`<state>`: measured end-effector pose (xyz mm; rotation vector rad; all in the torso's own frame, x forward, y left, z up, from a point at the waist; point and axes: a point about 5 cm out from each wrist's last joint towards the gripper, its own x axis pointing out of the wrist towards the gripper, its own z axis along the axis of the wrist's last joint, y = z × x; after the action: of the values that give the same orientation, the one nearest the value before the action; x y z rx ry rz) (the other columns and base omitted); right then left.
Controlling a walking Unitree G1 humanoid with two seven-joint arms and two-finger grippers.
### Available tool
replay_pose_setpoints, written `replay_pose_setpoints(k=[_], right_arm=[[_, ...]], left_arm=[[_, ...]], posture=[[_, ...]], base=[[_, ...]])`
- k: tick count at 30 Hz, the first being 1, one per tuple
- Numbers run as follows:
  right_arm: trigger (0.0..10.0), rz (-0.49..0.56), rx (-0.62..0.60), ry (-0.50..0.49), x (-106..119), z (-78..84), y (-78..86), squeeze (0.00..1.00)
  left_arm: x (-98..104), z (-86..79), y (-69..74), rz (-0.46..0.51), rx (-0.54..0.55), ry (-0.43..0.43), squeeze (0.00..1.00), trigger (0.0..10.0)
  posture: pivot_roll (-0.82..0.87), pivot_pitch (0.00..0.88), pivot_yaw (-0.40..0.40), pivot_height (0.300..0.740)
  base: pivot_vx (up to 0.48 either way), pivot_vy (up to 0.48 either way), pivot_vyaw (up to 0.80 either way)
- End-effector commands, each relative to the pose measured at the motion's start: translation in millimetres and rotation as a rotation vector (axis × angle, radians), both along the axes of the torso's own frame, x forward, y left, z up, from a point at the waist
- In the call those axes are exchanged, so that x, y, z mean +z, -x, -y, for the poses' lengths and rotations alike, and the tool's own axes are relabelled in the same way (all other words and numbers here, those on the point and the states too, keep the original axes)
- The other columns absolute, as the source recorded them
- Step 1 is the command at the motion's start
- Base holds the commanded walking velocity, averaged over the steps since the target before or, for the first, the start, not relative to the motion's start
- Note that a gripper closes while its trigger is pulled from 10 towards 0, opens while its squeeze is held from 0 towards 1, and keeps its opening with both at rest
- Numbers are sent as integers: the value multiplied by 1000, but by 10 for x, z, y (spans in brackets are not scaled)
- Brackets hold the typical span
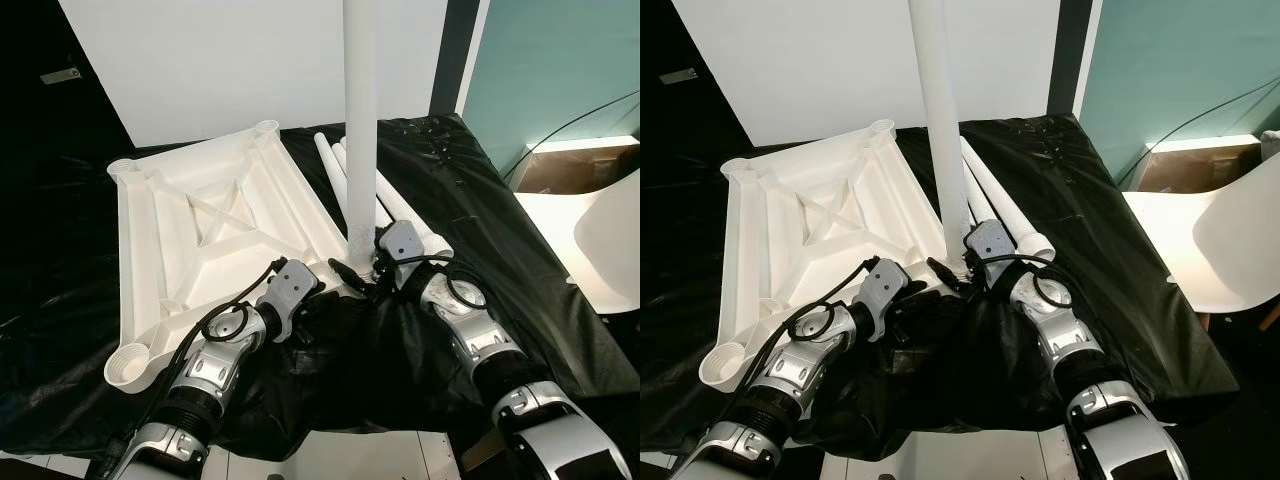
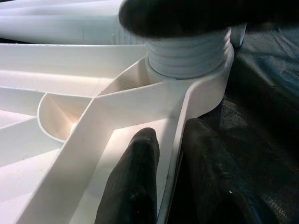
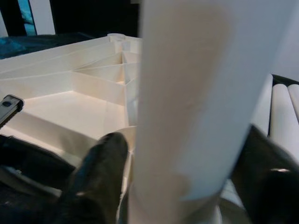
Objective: Building children table
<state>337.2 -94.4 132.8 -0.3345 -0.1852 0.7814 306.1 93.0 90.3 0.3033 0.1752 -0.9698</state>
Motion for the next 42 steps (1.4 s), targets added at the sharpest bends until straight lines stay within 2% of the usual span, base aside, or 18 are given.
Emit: replay_pose_setpoints(k=[1,5,8,13,14,15,18,25,26,27,28,29,30,33,34,35,38,42], right_arm=[[0,-47,28,15,-77,-45,17,0],[0,-134,-19,-50,-174,-15,25,0],[0,-185,-80,-140,-283,-66,120,0],[0,-162,-199,-219,-297,-80,150,0],[0,-157,-255,-254,-301,-84,152,0],[0,-157,-255,-254,-301,-84,152,0],[0,-130,-386,-311,-311,-84,168,0],[0,-113,-409,-314,-315,-121,204,0],[8745,-78,-402,-279,-285,-134,198,0],[8745,-78,-402,-279,-285,-134,198,0],[10000,-57,-373,-252,-260,-169,193,0],[10000,-57,-373,-252,-260,-169,193,0],[10000,-45,-321,-242,-221,-211,189,1000],[10000,-41,-253,-227,-165,-244,169,1000],[10000,-39,-229,-216,-143,-222,150,816],[10000,-37,-211,-198,-128,-182,126,0],[10000,-34,-203,-185,-119,-156,113,0],[10000,-16,-134,-116,-72,-30,48,0]], left_arm=[[-242,-17,123,-105,-31,-55,0,10000],[-239,-15,130,-103,-30,-53,0,10000],[-237,-34,134,-103,-22,-53,0,10000],[-233,-53,133,-104,-19,-52,0,10000],[-227,-66,123,-102,-14,-53,0,10000],[-227,-66,123,-102,-14,-53,0,10000],[-214,-70,104,-99,-11,-52,0,10000],[-214,-46,110,-99,-23,-53,0,10000],[-209,-42,109,-99,-26,-51,0,10000],[-209,-42,109,-99,-26,-51,0,10000],[-202,-39,105,-99,-28,-50,0,10000],[-202,-39,105,-99,-28,-50,0,10000],[-195,-37,101,-97,-30,-50,0,10000],[-190,-40,97,-97,-31,-50,0,10000],[-195,-45,98,-99,-31,-52,0,10000],[-199,-48,100,-100,-30,-53,0,10000],[-203,-50,100,-101,-30,-54,0,10000],[-206,-35,104,-102,-31,-52,0,10000]], posture=[[-42,0,48,740],[-37,0,46,740],[-32,0,42,740],[-34,0,42,740],[-35,0,41,740],[-35,0,41,740],[-40,0,48,740],[-44,0,53,740],[-44,0,53,740],[-44,0,53,740],[-44,0,57,740],[-44,0,57,740],[-43,0,59,740],[-44,0,59,740],[-45,0,58,740],[-45,0,57,740],[-45,0,57,740],[-44,0,54,740]], base=[[0,0,0],[0,0,0],[0,0,0],[0,0,0],[0,0,0],[0,0,0],[0,0,0],[0,0,0],[0,0,0],[0,0,0],[0,0,0],[0,0,0],[0,0,0],[0,0,0],[0,0,0],[0,0,0],[0,0,0],[0,0,0]])
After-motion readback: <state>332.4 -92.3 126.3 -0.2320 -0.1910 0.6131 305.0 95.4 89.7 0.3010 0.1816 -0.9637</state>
